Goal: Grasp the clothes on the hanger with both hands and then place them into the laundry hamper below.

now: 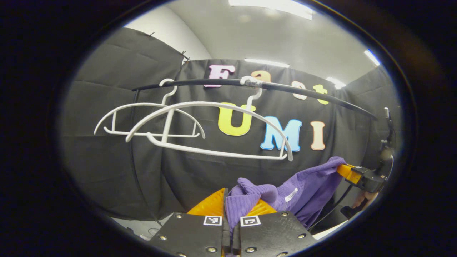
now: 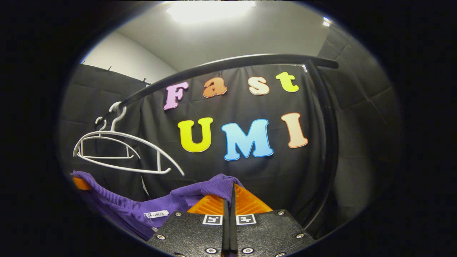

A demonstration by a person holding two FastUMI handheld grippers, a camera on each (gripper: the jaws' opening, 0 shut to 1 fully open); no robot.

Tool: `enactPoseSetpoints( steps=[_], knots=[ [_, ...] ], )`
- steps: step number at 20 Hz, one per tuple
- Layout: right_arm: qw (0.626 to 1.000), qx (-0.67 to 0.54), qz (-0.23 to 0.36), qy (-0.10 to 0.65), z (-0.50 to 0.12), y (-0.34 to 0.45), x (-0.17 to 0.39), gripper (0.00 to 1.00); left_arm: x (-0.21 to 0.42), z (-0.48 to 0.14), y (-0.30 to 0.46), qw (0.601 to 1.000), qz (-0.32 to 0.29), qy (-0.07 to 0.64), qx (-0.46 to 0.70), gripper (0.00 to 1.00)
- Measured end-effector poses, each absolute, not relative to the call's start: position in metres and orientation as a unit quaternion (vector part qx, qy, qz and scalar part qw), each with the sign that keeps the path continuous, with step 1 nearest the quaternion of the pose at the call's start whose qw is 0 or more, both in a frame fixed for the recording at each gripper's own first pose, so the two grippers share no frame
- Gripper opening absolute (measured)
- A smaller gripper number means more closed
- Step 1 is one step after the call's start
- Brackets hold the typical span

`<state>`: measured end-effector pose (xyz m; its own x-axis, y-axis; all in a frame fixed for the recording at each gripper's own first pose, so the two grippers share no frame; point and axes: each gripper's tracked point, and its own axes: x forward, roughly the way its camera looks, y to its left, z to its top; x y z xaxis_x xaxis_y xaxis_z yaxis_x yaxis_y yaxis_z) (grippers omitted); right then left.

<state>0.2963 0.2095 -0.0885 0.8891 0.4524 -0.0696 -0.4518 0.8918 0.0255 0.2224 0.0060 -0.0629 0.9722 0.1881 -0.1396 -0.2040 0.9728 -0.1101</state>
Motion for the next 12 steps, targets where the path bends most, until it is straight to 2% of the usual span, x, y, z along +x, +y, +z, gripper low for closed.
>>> enactPoseSetpoints(
  steps=[8,12],
  knots=[
    [0.980,-0.035,0.177,0.082,-0.107,0.206,0.178,0.00,0.170,-0.104,0.031,0.991,0.012,0.104,-0.081,0.04],
    [0.980,-0.042,0.152,0.122,-0.137,0.206,0.115,0.00,0.132,-0.143,0.042,0.986,-0.030,0.137,-0.086,0.04]
  ],
)
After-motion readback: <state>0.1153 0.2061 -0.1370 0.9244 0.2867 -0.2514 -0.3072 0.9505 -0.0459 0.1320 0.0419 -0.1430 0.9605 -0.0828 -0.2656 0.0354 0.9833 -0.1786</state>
